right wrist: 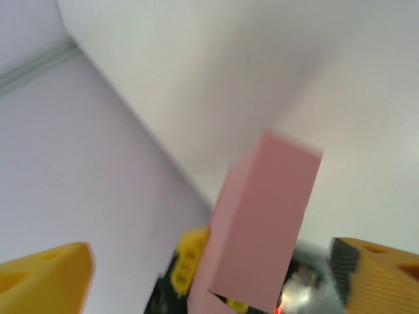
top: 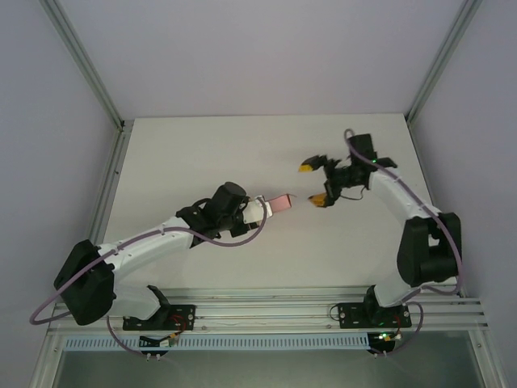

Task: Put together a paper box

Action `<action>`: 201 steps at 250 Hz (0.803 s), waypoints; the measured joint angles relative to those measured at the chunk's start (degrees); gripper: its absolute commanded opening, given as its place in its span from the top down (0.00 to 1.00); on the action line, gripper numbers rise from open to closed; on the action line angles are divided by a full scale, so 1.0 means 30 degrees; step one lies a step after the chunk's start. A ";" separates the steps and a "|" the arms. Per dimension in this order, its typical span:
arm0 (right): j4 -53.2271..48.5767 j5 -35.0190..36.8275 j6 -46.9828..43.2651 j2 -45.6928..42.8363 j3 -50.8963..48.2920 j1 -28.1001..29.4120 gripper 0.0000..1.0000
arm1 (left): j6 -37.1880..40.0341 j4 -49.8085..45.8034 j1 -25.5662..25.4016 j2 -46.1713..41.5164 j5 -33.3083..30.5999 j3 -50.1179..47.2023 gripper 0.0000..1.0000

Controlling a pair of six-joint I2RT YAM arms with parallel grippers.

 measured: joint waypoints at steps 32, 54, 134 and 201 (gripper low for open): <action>0.0670 0.4947 -0.4393 -0.3184 -0.0073 -0.0758 0.00 | 0.0321 -0.1158 0.0765 0.0408 0.1508 0.0539 0.59; 0.2849 0.6149 -0.5996 -0.5858 -0.1887 -0.0721 0.00 | 0.0641 -0.2040 0.1574 0.0780 0.2849 0.1035 0.59; 0.7111 0.5202 -1.1591 -0.8014 -0.5763 0.0379 0.06 | 0.2470 -0.6200 0.2565 0.5071 0.5719 0.5238 0.59; 0.2295 0.7067 -1.7012 -0.4750 -0.2739 0.5377 0.40 | 0.3198 -0.6579 0.2572 0.6084 0.5850 0.5748 0.60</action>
